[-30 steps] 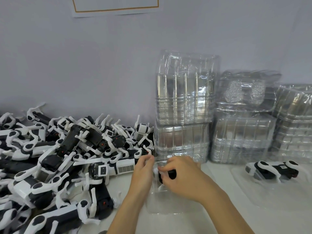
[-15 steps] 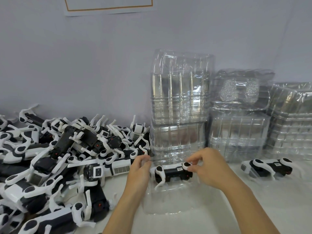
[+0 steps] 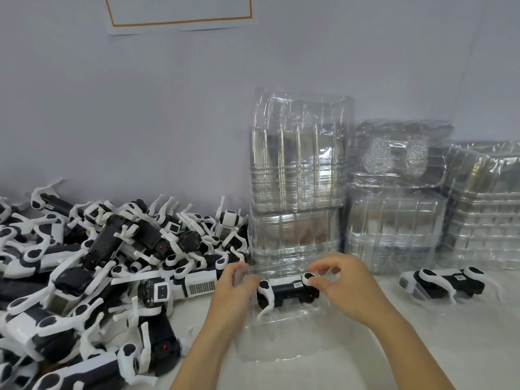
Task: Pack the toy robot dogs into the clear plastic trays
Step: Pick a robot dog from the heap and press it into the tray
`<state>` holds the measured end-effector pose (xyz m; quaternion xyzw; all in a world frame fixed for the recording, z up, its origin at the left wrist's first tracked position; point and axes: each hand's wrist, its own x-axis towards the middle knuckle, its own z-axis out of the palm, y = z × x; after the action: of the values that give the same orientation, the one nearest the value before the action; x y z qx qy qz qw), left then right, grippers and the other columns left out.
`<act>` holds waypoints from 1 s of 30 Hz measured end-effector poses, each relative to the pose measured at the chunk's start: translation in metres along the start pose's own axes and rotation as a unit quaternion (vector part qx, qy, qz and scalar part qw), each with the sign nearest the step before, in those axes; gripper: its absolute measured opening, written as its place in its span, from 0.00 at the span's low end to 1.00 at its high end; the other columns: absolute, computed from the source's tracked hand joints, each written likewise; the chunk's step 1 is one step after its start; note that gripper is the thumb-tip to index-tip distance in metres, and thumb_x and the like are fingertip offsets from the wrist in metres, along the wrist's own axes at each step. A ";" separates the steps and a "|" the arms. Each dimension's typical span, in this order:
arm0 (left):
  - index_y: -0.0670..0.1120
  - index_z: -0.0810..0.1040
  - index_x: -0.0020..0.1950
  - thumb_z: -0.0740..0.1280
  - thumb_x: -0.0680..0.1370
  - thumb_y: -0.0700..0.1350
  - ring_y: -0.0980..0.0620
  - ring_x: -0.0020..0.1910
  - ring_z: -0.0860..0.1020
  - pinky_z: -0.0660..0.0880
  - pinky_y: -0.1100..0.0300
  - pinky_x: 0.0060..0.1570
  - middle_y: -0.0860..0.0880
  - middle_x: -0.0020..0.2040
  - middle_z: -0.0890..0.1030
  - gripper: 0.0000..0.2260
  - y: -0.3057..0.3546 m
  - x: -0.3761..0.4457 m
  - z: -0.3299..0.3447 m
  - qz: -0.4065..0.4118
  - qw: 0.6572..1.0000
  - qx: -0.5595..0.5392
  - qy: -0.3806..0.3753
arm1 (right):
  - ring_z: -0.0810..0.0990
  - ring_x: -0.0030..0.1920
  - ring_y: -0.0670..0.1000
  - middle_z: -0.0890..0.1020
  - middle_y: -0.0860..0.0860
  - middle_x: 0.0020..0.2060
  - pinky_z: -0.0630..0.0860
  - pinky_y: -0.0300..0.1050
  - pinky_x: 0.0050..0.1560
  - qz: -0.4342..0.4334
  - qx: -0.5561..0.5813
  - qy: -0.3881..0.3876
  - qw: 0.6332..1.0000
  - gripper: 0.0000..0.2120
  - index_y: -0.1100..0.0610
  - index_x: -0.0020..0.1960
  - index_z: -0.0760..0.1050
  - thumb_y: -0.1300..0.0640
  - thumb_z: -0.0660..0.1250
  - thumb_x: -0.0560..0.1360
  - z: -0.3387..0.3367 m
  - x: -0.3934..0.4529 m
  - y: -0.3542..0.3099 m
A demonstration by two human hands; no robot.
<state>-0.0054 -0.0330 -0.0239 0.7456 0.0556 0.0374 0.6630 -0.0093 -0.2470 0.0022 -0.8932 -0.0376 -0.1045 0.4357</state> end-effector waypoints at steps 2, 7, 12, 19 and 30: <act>0.54 0.75 0.61 0.68 0.80 0.43 0.67 0.57 0.75 0.69 0.68 0.52 0.59 0.61 0.77 0.12 0.002 0.000 -0.002 0.037 0.998 0.059 0.002 | 0.75 0.47 0.34 0.79 0.40 0.48 0.68 0.26 0.43 -0.006 0.023 0.013 1.000 0.10 0.41 0.47 0.82 0.56 0.75 0.74 0.000 -0.001 -0.001; 0.56 0.77 0.61 0.70 0.79 0.46 0.70 0.55 0.73 0.68 0.74 0.52 0.63 0.56 0.77 0.12 0.010 -0.004 -0.002 0.178 0.956 0.230 0.020 | 0.71 0.52 0.35 0.74 0.40 0.56 0.68 0.34 0.56 -0.010 0.024 0.000 1.000 0.14 0.36 0.47 0.78 0.56 0.74 0.75 0.002 -0.003 -0.002; 0.55 0.79 0.58 0.70 0.78 0.43 0.65 0.61 0.72 0.68 0.67 0.64 0.64 0.59 0.75 0.11 0.014 -0.005 0.001 0.261 0.929 0.262 -0.002 | 0.69 0.54 0.40 0.71 0.38 0.52 0.64 0.40 0.61 -0.032 -0.031 0.010 0.999 0.10 0.40 0.44 0.80 0.56 0.73 0.75 0.002 -0.003 -0.005; 0.65 0.76 0.47 0.71 0.77 0.43 0.59 0.65 0.71 0.65 0.60 0.67 0.64 0.57 0.74 0.14 0.010 -0.004 0.002 0.208 0.945 0.248 -0.044 | 0.74 0.31 0.46 0.76 0.44 0.26 0.71 0.36 0.39 -0.116 -0.177 -0.081 0.974 0.11 0.49 0.34 0.82 0.47 0.70 0.73 0.019 -0.011 -0.043; 0.63 0.78 0.47 0.71 0.77 0.43 0.60 0.64 0.69 0.61 0.73 0.60 0.63 0.57 0.73 0.12 0.009 -0.004 0.000 0.195 0.951 0.234 -0.055 | 0.68 0.59 0.50 0.71 0.46 0.44 0.68 0.51 0.60 -0.075 -0.243 -0.147 0.956 0.24 0.49 0.27 0.69 0.45 0.59 0.80 0.029 -0.013 -0.043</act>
<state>-0.0088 -0.0340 -0.0151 0.8768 -0.1209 0.1108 0.4520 -0.0247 -0.1970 0.0150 -0.9722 -0.1420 -0.0103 0.1858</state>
